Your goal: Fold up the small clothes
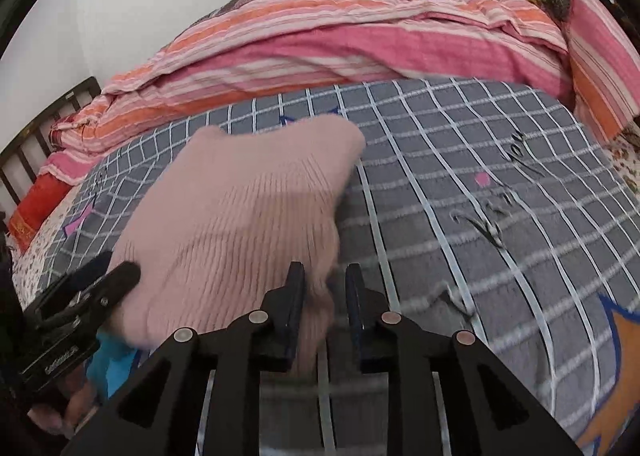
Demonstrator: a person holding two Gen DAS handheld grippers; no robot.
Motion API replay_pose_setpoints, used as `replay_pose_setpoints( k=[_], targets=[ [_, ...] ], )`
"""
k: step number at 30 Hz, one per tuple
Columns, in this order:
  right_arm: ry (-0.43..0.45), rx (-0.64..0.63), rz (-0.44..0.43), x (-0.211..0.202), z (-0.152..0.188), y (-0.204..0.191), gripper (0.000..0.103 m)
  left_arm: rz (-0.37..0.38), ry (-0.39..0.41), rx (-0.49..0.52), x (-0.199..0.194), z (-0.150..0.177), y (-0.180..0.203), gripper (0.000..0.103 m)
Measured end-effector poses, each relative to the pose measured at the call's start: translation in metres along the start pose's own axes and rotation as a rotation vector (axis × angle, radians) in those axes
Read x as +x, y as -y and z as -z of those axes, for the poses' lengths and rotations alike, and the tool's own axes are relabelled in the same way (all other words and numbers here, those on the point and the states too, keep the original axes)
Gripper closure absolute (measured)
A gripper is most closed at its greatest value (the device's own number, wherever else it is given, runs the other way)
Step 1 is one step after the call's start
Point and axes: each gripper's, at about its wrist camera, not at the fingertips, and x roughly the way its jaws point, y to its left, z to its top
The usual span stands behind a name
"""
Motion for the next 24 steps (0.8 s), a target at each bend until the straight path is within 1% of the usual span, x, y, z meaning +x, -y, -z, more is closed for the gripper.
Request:
replay_pose_setpoints(
  k=[2, 3, 4, 8, 10, 12, 13, 15, 16, 18, 19, 20, 22, 24],
  targets=[
    [0.002, -0.005, 0.013, -0.010, 0.006, 0.002, 0.071, 0.011, -0.015, -0.047, -0.010, 0.002, -0.005, 0.039],
    [0.004, -0.012, 0.023, -0.019, 0.009, 0.003, 0.070, 0.009, -0.019, -0.065, -0.016, 0.002, -0.007, 0.039],
    [0.004, -0.016, 0.026, -0.023, 0.009, 0.003, 0.070, -0.003, -0.021, -0.076, -0.023, 0.001, -0.007, 0.039],
    [-0.020, -0.047, 0.055, -0.047, 0.010, -0.001, 0.056, -0.047, -0.024, -0.094, -0.055, -0.006, -0.002, 0.039],
    [-0.016, -0.053, 0.055, -0.062, 0.011, -0.003, 0.052, -0.069, -0.016, -0.098, -0.070, -0.012, 0.002, 0.038],
    [-0.006, -0.053, 0.060, -0.079, 0.011, -0.006, 0.048, -0.108, -0.012, -0.095, -0.087, -0.020, 0.009, 0.031],
    [-0.011, -0.058, 0.053, -0.083, 0.010, -0.007, 0.046, -0.113, -0.010, -0.090, -0.094, -0.022, 0.012, 0.030],
    [-0.030, -0.062, 0.043, -0.096, 0.008, -0.011, 0.046, -0.135, -0.009, -0.087, -0.108, -0.028, 0.018, 0.028],
    [-0.026, -0.060, 0.046, -0.101, 0.008, -0.012, 0.046, -0.149, -0.008, -0.092, -0.117, -0.030, 0.021, 0.028],
    [-0.002, -0.066, 0.047, -0.117, 0.008, -0.016, 0.044, -0.149, -0.013, -0.099, -0.129, -0.035, 0.026, 0.026],
    [0.006, -0.067, 0.047, -0.122, 0.008, -0.016, 0.033, -0.149, -0.019, -0.102, -0.136, -0.037, 0.028, 0.026],
    [0.019, -0.069, 0.044, -0.130, 0.008, -0.017, 0.020, -0.145, -0.020, -0.103, -0.143, -0.038, 0.031, 0.025],
    [0.057, -0.084, 0.043, -0.145, 0.006, -0.020, 0.012, -0.140, -0.012, -0.099, -0.154, -0.040, 0.035, 0.025],
    [0.081, -0.101, 0.057, -0.158, 0.005, -0.024, 0.009, -0.141, -0.002, -0.094, -0.162, -0.041, 0.039, 0.024]
  ],
)
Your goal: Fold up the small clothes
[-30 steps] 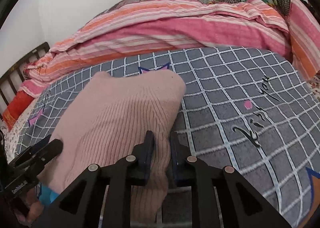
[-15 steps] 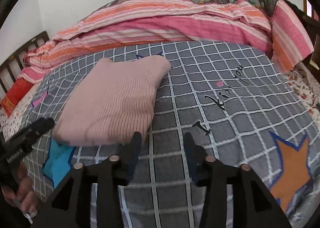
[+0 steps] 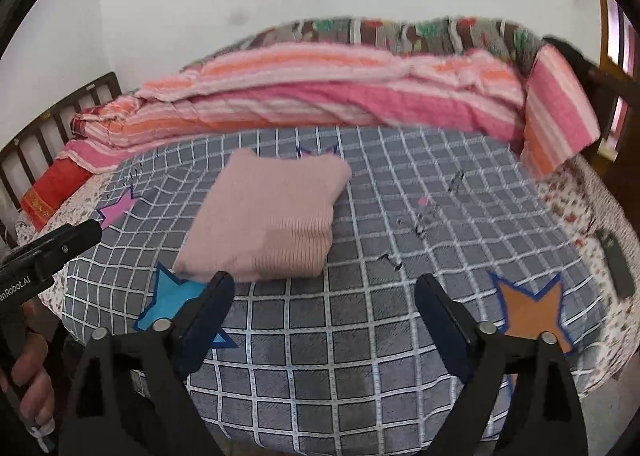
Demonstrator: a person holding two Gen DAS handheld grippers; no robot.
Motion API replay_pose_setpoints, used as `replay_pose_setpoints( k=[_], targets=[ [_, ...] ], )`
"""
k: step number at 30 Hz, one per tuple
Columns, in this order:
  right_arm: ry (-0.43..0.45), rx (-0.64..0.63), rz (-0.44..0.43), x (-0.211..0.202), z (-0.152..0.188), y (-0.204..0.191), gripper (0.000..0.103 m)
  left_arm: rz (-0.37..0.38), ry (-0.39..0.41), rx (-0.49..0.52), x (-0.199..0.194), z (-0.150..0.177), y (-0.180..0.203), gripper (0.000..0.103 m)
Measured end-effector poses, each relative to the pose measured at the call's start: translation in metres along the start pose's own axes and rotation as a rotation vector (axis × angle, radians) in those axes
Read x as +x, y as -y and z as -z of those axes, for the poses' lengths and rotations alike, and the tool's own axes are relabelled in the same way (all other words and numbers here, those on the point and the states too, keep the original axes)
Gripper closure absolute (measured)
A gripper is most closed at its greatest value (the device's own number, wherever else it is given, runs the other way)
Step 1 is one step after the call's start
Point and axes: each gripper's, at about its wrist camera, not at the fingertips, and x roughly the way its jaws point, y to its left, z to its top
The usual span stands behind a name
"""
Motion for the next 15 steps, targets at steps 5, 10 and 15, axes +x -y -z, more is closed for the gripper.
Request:
replay_pose_setpoints(
  k=[5, 10, 15],
  targets=[
    [0.018, 0.013, 0.010, -0.018, -0.004, 0.002, 0.006, -0.013, 0.009, 0.011, -0.013, -0.002, 0.007, 0.024],
    [0.018, 0.027, 0.017, -0.023, 0.000, 0.002, 0.006, -0.020, 0.021, 0.037, -0.021, -0.002, 0.016, 0.024],
    [0.014, 0.044, 0.020, -0.024, 0.001, 0.006, 0.006, -0.024, 0.022, 0.048, -0.024, -0.002, 0.020, 0.024]
  ],
)
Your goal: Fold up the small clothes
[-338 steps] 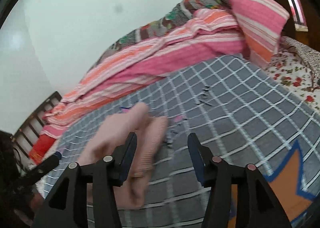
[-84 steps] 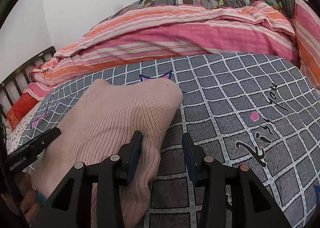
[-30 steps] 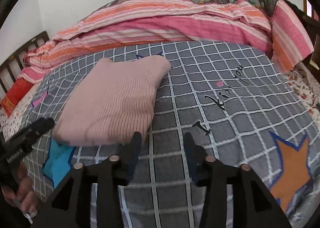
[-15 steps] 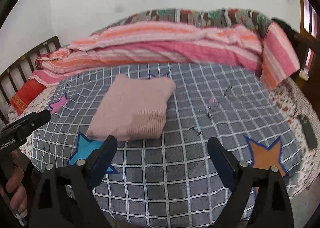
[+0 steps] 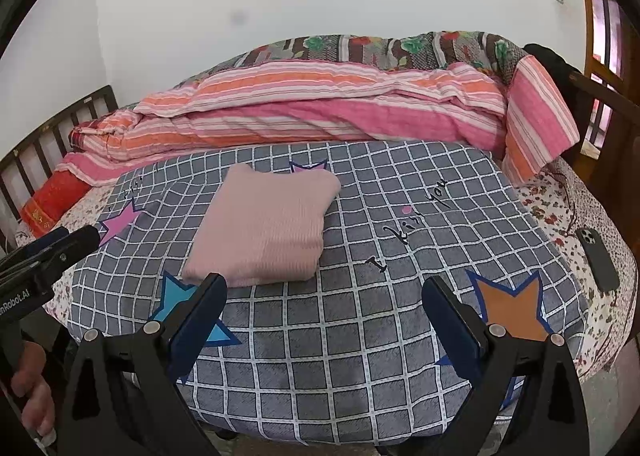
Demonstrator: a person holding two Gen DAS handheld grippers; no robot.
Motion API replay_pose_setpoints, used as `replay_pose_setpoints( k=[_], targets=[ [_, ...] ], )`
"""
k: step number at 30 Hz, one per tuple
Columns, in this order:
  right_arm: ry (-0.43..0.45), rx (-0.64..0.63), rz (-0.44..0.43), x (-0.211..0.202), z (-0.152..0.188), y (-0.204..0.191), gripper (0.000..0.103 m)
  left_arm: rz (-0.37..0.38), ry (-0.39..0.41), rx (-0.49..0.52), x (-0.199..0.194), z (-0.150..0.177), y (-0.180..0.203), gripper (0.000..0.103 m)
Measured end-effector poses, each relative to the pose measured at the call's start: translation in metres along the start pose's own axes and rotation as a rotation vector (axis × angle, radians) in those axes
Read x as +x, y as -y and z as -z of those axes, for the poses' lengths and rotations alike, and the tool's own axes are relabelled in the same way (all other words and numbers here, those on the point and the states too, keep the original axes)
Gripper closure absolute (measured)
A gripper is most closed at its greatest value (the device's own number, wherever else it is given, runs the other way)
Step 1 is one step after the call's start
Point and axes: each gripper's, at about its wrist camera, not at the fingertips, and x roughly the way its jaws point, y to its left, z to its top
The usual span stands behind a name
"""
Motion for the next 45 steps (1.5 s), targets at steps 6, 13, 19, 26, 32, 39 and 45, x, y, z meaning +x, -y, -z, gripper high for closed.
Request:
replay_pose_setpoints(
  k=[6, 13, 19, 26, 32, 39, 45],
  targets=[
    [0.002, -0.005, 0.009, -0.0024, -0.0005, -0.0003, 0.006, 0.001, -0.001, -0.006, -0.0006, -0.0001, 0.0003, 0.024],
    [0.010, -0.012, 0.009, -0.0074, -0.0018, -0.0026, 0.006, 0.004, -0.002, 0.001, -0.0004, -0.0003, 0.0019, 0.024],
    [0.012, -0.011, 0.009, -0.0086, -0.0021, -0.0030, 0.006, 0.004, -0.002, 0.001, -0.0005, -0.0005, 0.0012, 0.024],
    [-0.002, 0.003, -0.009, -0.0054, -0.0012, -0.0005, 0.006, 0.002, -0.009, -0.001, -0.0001, 0.0003, -0.0004, 0.023],
    [-0.005, 0.005, -0.010, -0.0042, -0.0001, 0.0001, 0.006, 0.001, -0.009, -0.003, -0.0009, 0.0012, -0.0014, 0.023],
    [-0.006, 0.005, -0.007, -0.0042, 0.0011, 0.0003, 0.006, 0.001, -0.011, -0.006, -0.0008, 0.0015, -0.0026, 0.023],
    [-0.007, 0.012, -0.005, -0.0046, 0.0011, 0.0012, 0.006, -0.004, -0.010, -0.004, -0.0011, 0.0028, -0.0053, 0.023]
  ],
)
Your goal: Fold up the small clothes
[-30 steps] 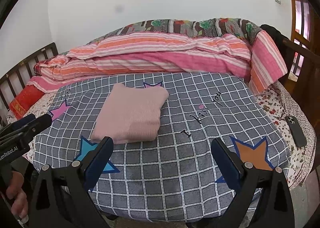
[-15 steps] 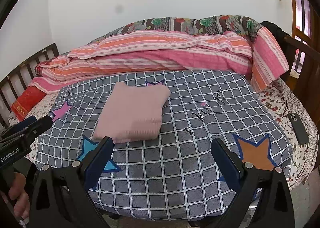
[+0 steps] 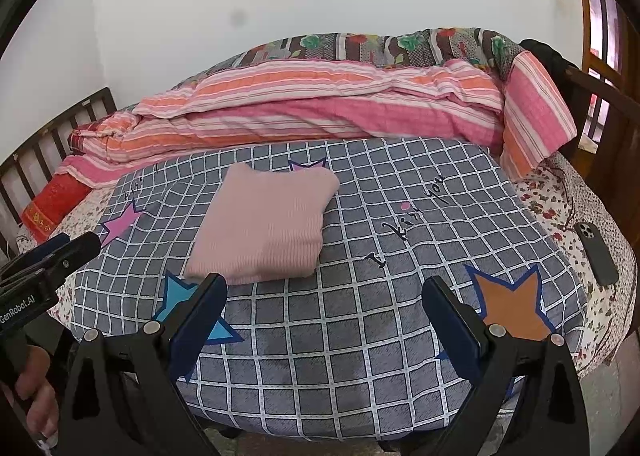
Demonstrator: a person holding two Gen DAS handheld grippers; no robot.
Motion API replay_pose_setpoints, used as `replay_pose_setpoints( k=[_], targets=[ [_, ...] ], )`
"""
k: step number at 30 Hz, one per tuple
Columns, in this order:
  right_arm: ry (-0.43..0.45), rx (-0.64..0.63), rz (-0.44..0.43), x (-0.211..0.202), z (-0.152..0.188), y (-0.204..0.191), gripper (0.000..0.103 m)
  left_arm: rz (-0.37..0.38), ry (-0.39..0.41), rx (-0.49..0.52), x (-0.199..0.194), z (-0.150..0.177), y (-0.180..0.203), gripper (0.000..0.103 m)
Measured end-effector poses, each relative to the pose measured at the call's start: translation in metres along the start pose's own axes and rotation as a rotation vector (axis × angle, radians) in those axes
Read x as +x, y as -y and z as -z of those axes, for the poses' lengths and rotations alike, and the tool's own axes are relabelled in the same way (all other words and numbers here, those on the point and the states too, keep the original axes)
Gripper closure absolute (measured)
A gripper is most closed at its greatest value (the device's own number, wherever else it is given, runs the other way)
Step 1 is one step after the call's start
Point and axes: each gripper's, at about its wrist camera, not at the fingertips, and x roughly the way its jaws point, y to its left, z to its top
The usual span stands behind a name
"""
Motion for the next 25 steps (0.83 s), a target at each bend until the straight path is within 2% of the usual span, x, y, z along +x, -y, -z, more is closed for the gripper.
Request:
replay_pose_setpoints(
  k=[25],
  targets=[
    [-0.015, 0.002, -0.005, 0.0051, 0.0003, -0.0028, 0.006, -0.008, 0.004, -0.003, 0.0009, -0.0002, 0.0001, 0.023]
  ],
)
